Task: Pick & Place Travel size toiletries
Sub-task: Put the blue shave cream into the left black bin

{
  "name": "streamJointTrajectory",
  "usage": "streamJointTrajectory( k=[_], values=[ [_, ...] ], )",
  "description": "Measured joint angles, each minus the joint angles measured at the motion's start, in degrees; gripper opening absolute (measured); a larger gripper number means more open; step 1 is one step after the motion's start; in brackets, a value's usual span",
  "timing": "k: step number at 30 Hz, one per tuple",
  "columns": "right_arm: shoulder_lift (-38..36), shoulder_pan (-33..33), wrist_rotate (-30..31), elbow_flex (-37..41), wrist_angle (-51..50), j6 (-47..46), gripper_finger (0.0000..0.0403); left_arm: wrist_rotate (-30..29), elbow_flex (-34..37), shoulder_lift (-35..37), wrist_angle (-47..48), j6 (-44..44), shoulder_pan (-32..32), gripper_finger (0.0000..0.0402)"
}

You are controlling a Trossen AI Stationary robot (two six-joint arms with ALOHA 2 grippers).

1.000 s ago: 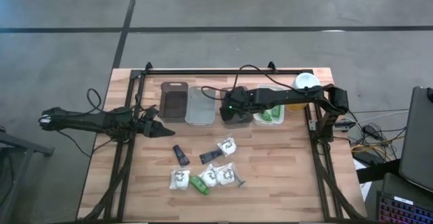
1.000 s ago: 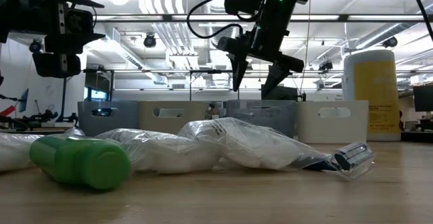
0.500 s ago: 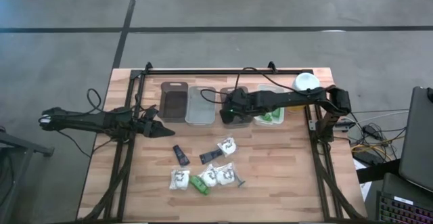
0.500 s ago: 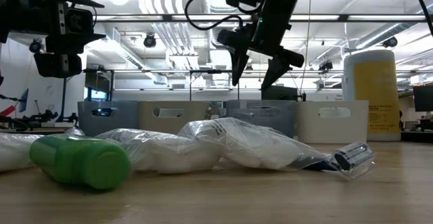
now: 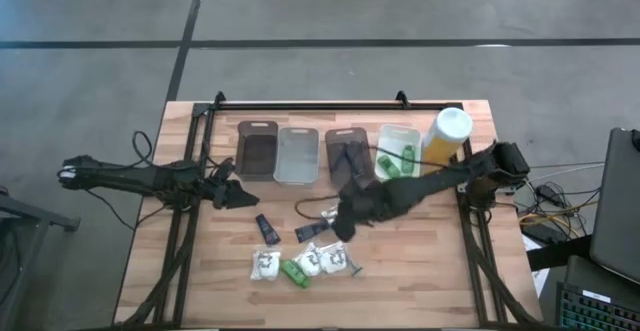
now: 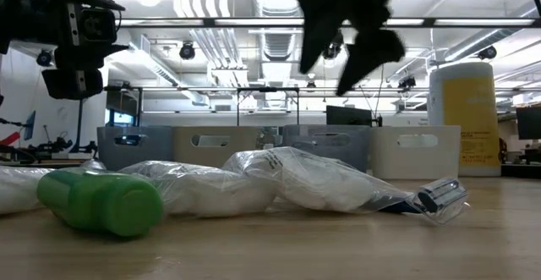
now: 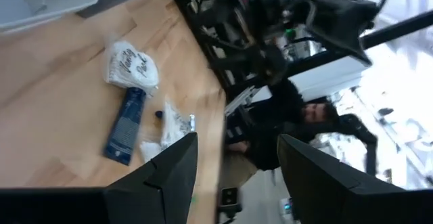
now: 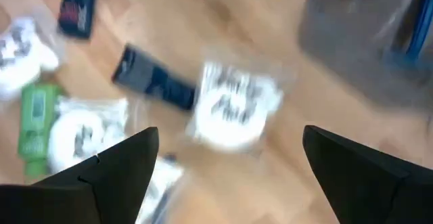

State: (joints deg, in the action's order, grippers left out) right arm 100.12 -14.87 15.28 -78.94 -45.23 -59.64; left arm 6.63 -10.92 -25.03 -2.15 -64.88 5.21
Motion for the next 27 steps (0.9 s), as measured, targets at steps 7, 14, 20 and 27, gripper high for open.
streamJointTrajectory(
  k=[7,14,20,27],
  values=[
    [0.07,-5.86,-0.2,-0.07,-0.62,-9.16,0.0364,6.25,-0.04,-3.19,7.74,13.43,0.69,0.0209],
    [0.02,-8.54,-0.19,-0.07,-0.62,-2.76,0.0364,9.15,-6.88,-9.95,13.66,41.84,4.77,0.0207],
    [0.04,-8.46,-1.44,-0.07,-0.66,-2.11,0.0364,7.06,-18.95,-22.08,32.85,65.57,7.11,0.02],
    [0.04,-8.42,-2.06,-0.13,-0.67,-3.72,0.0364,-3.81,-27.01,-36.01,35.27,88.19,7.21,0.02]
  ],
)
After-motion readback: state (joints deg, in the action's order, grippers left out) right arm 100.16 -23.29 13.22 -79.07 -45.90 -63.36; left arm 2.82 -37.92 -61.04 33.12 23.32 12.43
